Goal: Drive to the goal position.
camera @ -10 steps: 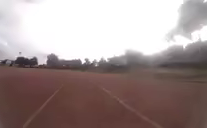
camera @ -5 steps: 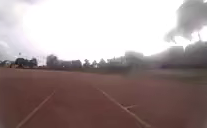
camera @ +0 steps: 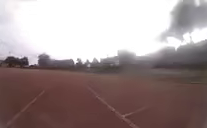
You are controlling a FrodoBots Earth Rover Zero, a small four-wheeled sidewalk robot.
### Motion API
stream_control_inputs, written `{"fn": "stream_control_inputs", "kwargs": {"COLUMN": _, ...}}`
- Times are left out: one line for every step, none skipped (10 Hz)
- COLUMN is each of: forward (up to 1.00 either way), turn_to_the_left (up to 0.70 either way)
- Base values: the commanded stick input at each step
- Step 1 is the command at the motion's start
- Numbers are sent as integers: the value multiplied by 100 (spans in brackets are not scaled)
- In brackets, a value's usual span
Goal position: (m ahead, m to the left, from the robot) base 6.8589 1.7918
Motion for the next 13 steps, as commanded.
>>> {"fn": "stream_control_inputs", "kwargs": {"forward": 70, "turn_to_the_left": 0}}
{"fn": "stream_control_inputs", "kwargs": {"forward": 70, "turn_to_the_left": 0}}
{"fn": "stream_control_inputs", "kwargs": {"forward": 70, "turn_to_the_left": 0}}
{"fn": "stream_control_inputs", "kwargs": {"forward": 70, "turn_to_the_left": 0}}
{"fn": "stream_control_inputs", "kwargs": {"forward": 70, "turn_to_the_left": 0}}
{"fn": "stream_control_inputs", "kwargs": {"forward": 70, "turn_to_the_left": 0}}
{"fn": "stream_control_inputs", "kwargs": {"forward": 70, "turn_to_the_left": 0}}
{"fn": "stream_control_inputs", "kwargs": {"forward": 70, "turn_to_the_left": 0}}
{"fn": "stream_control_inputs", "kwargs": {"forward": 70, "turn_to_the_left": 0}}
{"fn": "stream_control_inputs", "kwargs": {"forward": 70, "turn_to_the_left": 0}}
{"fn": "stream_control_inputs", "kwargs": {"forward": 70, "turn_to_the_left": 0}}
{"fn": "stream_control_inputs", "kwargs": {"forward": 70, "turn_to_the_left": 0}}
{"fn": "stream_control_inputs", "kwargs": {"forward": 70, "turn_to_the_left": 0}}
